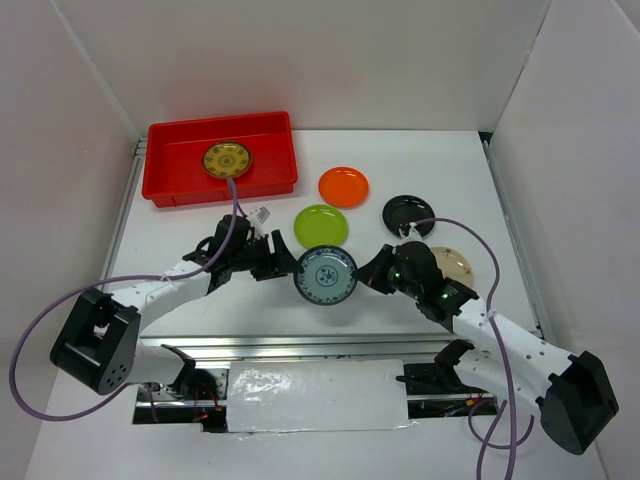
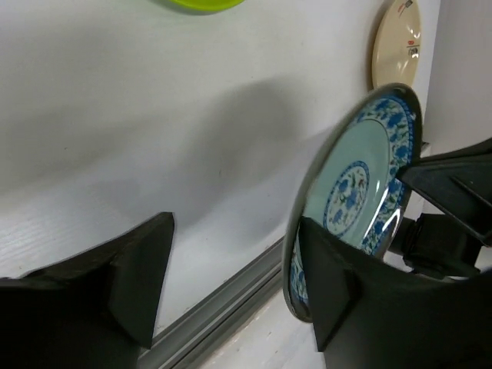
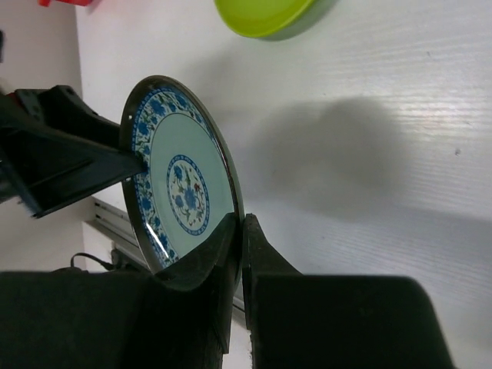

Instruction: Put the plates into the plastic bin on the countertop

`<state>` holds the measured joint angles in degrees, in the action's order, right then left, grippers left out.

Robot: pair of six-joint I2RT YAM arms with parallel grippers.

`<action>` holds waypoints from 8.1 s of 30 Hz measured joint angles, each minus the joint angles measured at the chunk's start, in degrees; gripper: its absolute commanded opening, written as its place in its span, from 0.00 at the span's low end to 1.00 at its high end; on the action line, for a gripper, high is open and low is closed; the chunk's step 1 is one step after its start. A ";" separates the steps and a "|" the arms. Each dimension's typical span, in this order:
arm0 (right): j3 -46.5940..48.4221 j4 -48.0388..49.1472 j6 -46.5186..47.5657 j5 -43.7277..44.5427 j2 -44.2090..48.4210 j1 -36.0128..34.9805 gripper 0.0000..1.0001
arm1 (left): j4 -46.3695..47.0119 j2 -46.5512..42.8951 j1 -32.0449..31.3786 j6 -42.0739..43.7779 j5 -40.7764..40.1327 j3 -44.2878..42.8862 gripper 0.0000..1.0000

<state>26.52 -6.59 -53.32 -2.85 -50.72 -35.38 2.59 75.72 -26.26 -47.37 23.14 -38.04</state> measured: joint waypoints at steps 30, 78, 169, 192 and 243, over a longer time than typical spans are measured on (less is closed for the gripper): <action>4.61 -0.52 2.54 3.15 7.72 5.53 1.00 | -11.61 14.03 19.26 -1.18 -17.40 -34.77 0.00; 35.52 8.81 6.95 -10.93 -59.54 15.17 0.30 | -30.47 -14.53 23.17 5.18 -20.52 -26.99 0.99; -3.76 -25.57 -9.60 16.65 13.46 41.27 1.00 | -28.37 3.50 12.85 5.88 -21.81 -38.58 0.99; -10.60 -14.53 -12.79 12.50 2.73 46.16 0.07 | -30.34 1.20 10.23 10.01 -16.39 -30.86 0.99; 9.86 -5.64 3.21 -5.53 3.37 17.99 1.00 | -24.02 22.53 12.59 6.32 -14.64 -51.39 0.00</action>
<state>36.38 -12.23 -50.11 -8.38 -47.35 -17.39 -21.43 98.26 -13.67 -41.06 8.49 -89.43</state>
